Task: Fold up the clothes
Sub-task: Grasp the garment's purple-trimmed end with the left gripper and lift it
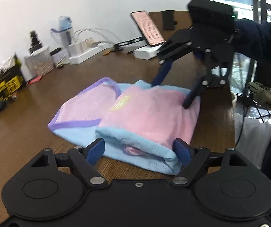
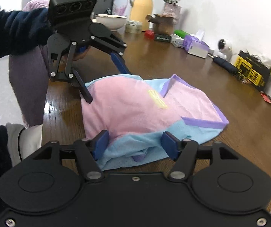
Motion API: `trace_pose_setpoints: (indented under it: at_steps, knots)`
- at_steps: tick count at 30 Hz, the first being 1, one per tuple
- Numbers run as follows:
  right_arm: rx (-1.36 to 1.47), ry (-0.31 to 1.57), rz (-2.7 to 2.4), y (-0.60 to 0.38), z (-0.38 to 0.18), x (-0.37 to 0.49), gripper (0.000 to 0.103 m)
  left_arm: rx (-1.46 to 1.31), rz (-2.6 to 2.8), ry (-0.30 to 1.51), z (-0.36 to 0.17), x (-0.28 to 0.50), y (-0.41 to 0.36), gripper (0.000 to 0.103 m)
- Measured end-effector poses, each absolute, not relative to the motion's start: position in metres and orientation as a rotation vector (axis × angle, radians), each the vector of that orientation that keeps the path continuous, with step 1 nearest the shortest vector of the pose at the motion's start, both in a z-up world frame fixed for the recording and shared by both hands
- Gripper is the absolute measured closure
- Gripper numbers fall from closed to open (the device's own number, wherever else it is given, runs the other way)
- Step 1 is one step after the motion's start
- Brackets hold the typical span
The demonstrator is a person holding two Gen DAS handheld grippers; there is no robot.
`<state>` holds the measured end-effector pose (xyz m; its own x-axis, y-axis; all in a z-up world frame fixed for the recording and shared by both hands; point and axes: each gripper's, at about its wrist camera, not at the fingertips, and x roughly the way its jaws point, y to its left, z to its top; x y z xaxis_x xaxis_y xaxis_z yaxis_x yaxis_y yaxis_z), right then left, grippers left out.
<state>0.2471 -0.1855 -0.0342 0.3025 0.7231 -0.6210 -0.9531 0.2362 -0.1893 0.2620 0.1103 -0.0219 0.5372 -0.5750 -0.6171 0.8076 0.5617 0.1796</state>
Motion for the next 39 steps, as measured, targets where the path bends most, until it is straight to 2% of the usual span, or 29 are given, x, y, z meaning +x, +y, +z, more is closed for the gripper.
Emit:
trace_pose_setpoints:
  at_steps: [3,6,8,9,10,13,18,20,21,26,29,30,31,33,35,36,39]
  knots:
    - [-0.575,0.418,1.213,-0.193,-0.023,0.242,0.034,0.524,-0.856,0.525,-0.022,0.253,0.11,0.024]
    - [-0.633,0.467,1.196,-0.189,-0.033,0.247,0.032,0.496,-0.867,0.504,-0.015,0.253,0.115,0.024]
    - [-0.649,0.459,1.193,-0.189,-0.037,0.245,0.032,0.465,-0.824,0.469,0.003,0.258,0.126,0.016]
    - [-0.641,0.454,1.206,-0.19,-0.032,0.245,0.032,0.464,-0.785,0.447,0.013,0.262,0.132,0.007]
    - [-0.634,0.431,1.21,-0.193,-0.022,0.245,0.032,0.474,-0.739,0.429,0.022,0.267,0.137,0.005]
    - [-0.587,0.355,1.142,-0.204,0.014,0.265,0.03,0.444,-0.651,0.432,0.043,0.299,0.15,0.005]
    - [-0.392,0.492,0.952,-0.194,0.031,0.334,0.03,0.266,-0.425,0.53,0.032,0.383,0.157,0.008]
    - [-0.349,0.563,0.904,-0.183,0.022,0.361,0.032,0.188,-0.4,0.607,0.025,0.403,0.16,0.022]
    - [-0.348,0.585,0.895,-0.178,0.017,0.368,0.036,0.138,-0.425,0.66,0.019,0.413,0.16,0.027]
    - [-0.326,0.718,0.888,-0.16,-0.011,0.397,0.046,0.029,-0.541,0.813,0.004,0.432,0.153,0.036]
    - [-0.33,0.764,0.888,-0.155,-0.026,0.406,0.059,0.061,-0.539,0.842,-0.003,0.436,0.147,0.057]
    - [-0.338,0.773,0.887,-0.153,-0.03,0.407,0.062,0.076,-0.531,0.839,-0.003,0.438,0.146,0.074]
    - [-0.343,0.775,0.888,-0.151,-0.034,0.406,0.064,0.081,-0.527,0.84,-0.003,0.439,0.146,0.085]
    - [-0.37,0.779,0.882,-0.145,-0.041,0.404,0.068,0.115,-0.531,0.84,-0.004,0.438,0.143,0.093]
    - [-0.383,0.777,0.878,-0.144,-0.042,0.402,0.077,0.139,-0.535,0.834,-0.003,0.436,0.139,0.096]
    - [-0.387,0.777,0.876,-0.142,-0.041,0.402,0.098,0.154,-0.533,0.827,-0.003,0.435,0.137,0.099]
    - [-0.399,0.766,0.862,-0.14,-0.04,0.399,0.098,0.172,-0.489,0.782,-0.004,0.427,0.135,0.1]
